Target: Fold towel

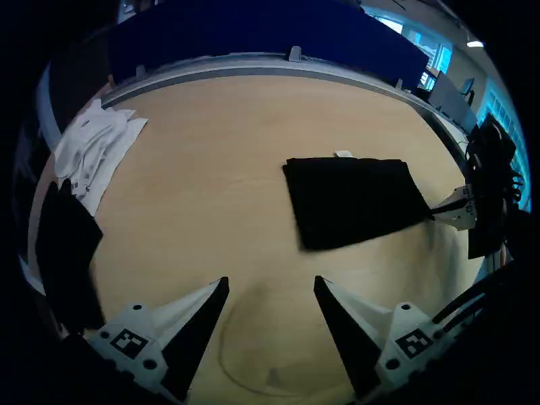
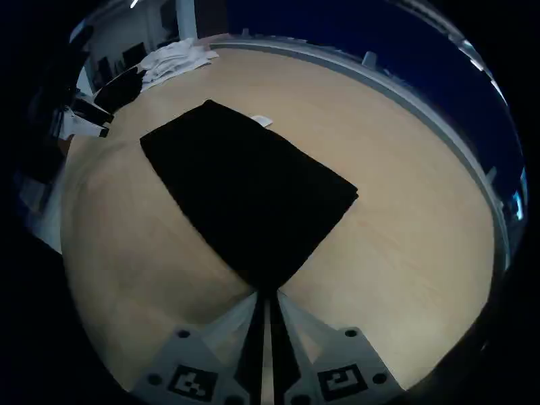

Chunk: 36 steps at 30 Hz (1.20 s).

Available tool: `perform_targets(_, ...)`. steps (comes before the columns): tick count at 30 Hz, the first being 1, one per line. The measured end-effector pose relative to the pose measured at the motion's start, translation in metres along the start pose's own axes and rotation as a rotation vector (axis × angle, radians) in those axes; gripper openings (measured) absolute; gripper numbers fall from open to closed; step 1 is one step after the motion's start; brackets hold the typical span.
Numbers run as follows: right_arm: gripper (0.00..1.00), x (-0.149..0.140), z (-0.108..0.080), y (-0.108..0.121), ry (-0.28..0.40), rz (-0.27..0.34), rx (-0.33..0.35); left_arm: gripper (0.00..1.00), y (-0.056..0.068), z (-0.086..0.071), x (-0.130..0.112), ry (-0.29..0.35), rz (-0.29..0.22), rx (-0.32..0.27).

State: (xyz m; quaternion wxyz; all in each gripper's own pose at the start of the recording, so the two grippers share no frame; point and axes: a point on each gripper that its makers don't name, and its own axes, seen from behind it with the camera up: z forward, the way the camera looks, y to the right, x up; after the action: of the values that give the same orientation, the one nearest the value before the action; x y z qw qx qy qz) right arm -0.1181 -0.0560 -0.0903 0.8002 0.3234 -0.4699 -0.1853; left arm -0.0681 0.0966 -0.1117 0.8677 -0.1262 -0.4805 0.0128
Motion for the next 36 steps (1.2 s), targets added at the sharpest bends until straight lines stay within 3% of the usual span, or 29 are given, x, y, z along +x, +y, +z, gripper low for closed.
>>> perform_targets(8, 0.04, 0.015, -0.007, 0.003, 0.024, -0.014, -0.014, 0.93, -0.001, -0.005, -0.002, -0.001, -0.007, -0.002)
perform_targets(14, 0.04, 0.038, -0.020, 0.000, 0.050, -0.062, -0.015, 0.93, -0.006, -0.012, -0.004, -0.008, -0.020, 0.008)
perform_targets(26, 0.04, 0.110, -0.041, -0.008, 0.123, -0.229, -0.034, 0.93, -0.014, -0.028, 0.002, 0.036, -0.082, 0.008)
perform_targets(36, 0.03, 0.161, -0.046, -0.030, 0.169, -0.335, -0.018, 0.93, -0.019, -0.041, 0.003, 0.074, -0.129, 0.012)
